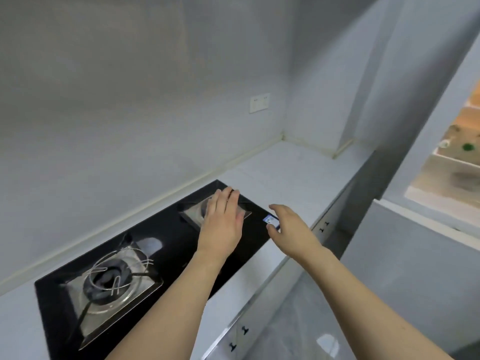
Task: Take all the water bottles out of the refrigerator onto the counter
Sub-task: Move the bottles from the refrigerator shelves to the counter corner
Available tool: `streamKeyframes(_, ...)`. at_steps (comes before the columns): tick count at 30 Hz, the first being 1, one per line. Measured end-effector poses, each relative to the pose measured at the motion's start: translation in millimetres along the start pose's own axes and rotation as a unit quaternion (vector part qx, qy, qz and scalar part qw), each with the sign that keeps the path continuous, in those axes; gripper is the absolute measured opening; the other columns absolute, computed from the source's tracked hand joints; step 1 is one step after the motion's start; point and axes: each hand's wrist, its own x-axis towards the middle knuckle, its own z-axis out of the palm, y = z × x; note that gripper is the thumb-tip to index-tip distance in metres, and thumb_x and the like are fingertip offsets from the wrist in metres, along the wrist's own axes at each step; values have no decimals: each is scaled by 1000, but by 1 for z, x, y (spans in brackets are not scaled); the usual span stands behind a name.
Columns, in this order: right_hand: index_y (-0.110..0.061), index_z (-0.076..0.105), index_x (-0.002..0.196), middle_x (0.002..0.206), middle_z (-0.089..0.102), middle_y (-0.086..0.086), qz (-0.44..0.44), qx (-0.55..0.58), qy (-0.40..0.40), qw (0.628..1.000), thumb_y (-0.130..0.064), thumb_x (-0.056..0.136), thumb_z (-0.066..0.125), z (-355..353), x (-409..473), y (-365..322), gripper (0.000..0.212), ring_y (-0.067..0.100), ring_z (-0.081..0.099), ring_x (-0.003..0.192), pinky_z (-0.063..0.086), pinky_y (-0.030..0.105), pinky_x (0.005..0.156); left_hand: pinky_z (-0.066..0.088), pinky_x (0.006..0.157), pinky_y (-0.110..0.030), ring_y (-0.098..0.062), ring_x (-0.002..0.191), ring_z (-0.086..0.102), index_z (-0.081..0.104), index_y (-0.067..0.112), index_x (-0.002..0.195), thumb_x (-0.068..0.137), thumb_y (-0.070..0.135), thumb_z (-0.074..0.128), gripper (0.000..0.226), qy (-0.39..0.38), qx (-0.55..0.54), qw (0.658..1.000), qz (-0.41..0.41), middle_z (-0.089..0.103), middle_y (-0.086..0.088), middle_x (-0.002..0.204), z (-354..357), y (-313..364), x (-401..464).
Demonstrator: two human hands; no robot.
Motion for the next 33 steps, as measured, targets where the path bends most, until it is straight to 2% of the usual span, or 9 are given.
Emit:
streamKeyframes(4,-13,33,147,151,37,3,42,-3,30,999,-25,98,48,-31,-5,57,52,20,38,136,29,28,110,38,111,-49,-36,136,40,46,3,139,95,23,54,49,-16,-28,998,55,47,-16,144,35,53,33)
streamKeyframes(11,-13,34,146,145,44,6,125,10,70,990,-24,97,48,-72,6,154,52,20,40,133,32,29,107,35,112,-49,-35,137,37,42,5,142,99,30,41,50,-82,-57,987,126,43,-13,146,117,118,95)
streamKeyframes(18,-10,32,147,151,36,7,203,-10,91,975,-23,98,48,-125,53,262,54,21,34,139,24,26,111,41,106,-53,-37,133,42,48,3,137,97,21,57,45,-127,-130,967,178,47,-15,143,213,195,180)
streamKeyframes(23,-15,36,145,149,41,3,250,-33,148,956,-25,97,50,-174,89,332,51,19,39,135,27,26,110,31,116,-45,-28,144,30,41,9,145,102,28,46,47,-178,-169,944,219,37,-9,153,271,261,242)
streamKeyframes(26,-17,34,146,151,38,1,283,-29,171,943,-26,97,49,-200,93,370,52,18,37,137,27,28,112,29,118,-43,-24,145,27,39,12,146,102,30,45,48,-193,-188,929,252,35,-5,155,299,307,270)
streamKeyframes(28,-15,34,147,151,38,1,301,-23,176,937,-25,97,50,-214,92,391,53,18,37,138,27,29,113,19,122,-35,-21,147,22,36,13,148,103,30,43,49,-206,-195,920,269,31,-3,157,313,334,282)
streamKeyframes(30,-13,34,147,151,38,3,321,-20,194,927,-24,97,50,-232,93,419,53,19,37,138,27,29,113,9,118,-25,-18,148,17,32,14,150,104,32,39,49,-214,-203,909,294,27,-1,159,329,367,297)
streamKeyframes(33,-14,35,146,151,39,2,341,-13,220,914,-25,97,50,-253,97,456,53,18,38,137,27,27,112,13,119,-26,-17,148,17,32,14,150,105,34,37,49,-224,-225,895,314,26,0,159,348,411,317)
